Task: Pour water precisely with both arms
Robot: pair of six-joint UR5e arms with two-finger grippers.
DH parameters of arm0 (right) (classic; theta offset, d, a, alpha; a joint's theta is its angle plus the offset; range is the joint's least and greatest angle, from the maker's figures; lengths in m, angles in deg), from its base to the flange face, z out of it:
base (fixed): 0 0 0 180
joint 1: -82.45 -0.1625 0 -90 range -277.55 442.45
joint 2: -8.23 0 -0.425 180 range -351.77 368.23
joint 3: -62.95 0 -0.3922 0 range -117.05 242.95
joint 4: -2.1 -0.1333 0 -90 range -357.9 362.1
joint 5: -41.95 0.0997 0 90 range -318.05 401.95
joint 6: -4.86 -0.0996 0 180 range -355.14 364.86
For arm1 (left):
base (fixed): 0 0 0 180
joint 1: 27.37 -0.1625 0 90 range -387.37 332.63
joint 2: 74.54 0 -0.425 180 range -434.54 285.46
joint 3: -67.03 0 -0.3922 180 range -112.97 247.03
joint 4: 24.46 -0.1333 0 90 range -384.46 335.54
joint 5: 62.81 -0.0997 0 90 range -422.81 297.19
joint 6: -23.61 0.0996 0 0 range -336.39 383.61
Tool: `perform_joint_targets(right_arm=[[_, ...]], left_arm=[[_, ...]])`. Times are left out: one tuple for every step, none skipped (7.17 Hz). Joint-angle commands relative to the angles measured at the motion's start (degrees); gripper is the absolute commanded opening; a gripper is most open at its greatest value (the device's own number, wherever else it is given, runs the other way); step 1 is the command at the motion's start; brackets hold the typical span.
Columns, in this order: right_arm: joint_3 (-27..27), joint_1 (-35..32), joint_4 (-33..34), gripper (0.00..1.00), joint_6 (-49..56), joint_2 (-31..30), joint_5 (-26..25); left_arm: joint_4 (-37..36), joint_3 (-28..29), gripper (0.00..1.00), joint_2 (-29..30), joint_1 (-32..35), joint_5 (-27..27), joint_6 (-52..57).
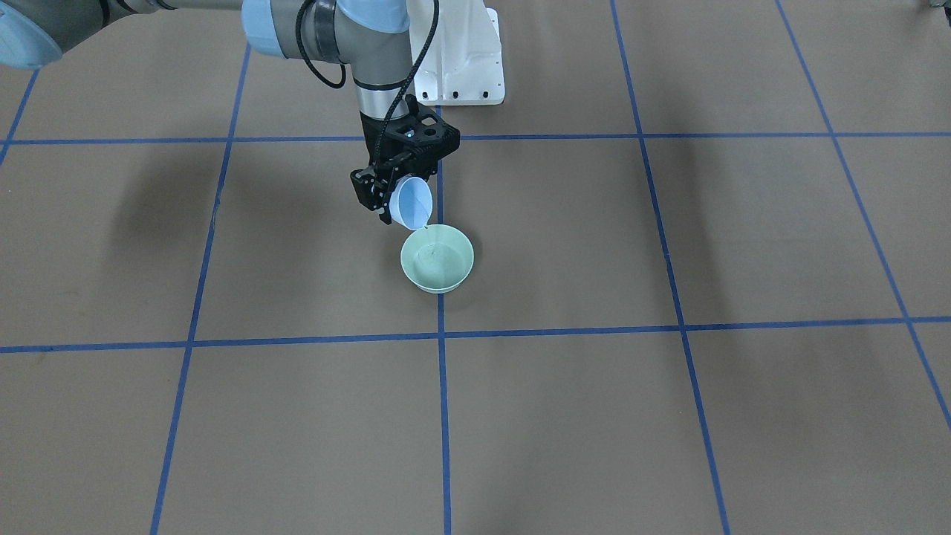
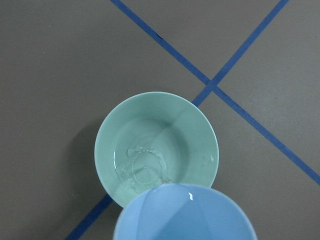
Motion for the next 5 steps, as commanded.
perform_joint_targets(right_arm=[[0.0, 0.0, 1.2, 0.0, 0.0, 0.4, 0.6], [0.0, 0.0, 2.0, 0.0, 0.0, 0.8, 0.6], [0.0, 0.0, 2.1, 0.0, 0.0, 0.9, 0.6], [0.0, 0.0, 2.0, 0.0, 0.0, 0.9, 0.6], [0.0, 0.0, 1.6, 0.0, 0.0, 0.9, 0.6]], left_arm=[[0.0, 0.0, 1.0, 0.0, 0.0, 0.0, 0.0], [-0.1, 0.0, 1.0, 0.1, 0.0, 0.0, 0.0], [-0.1, 0.0, 1.0, 0.1, 0.1, 0.0, 0.0], [-0.1, 0.0, 1.0, 0.1, 0.1, 0.0, 0.0], [-0.1, 0.0, 1.0, 0.1, 0.1, 0.0, 0.0]])
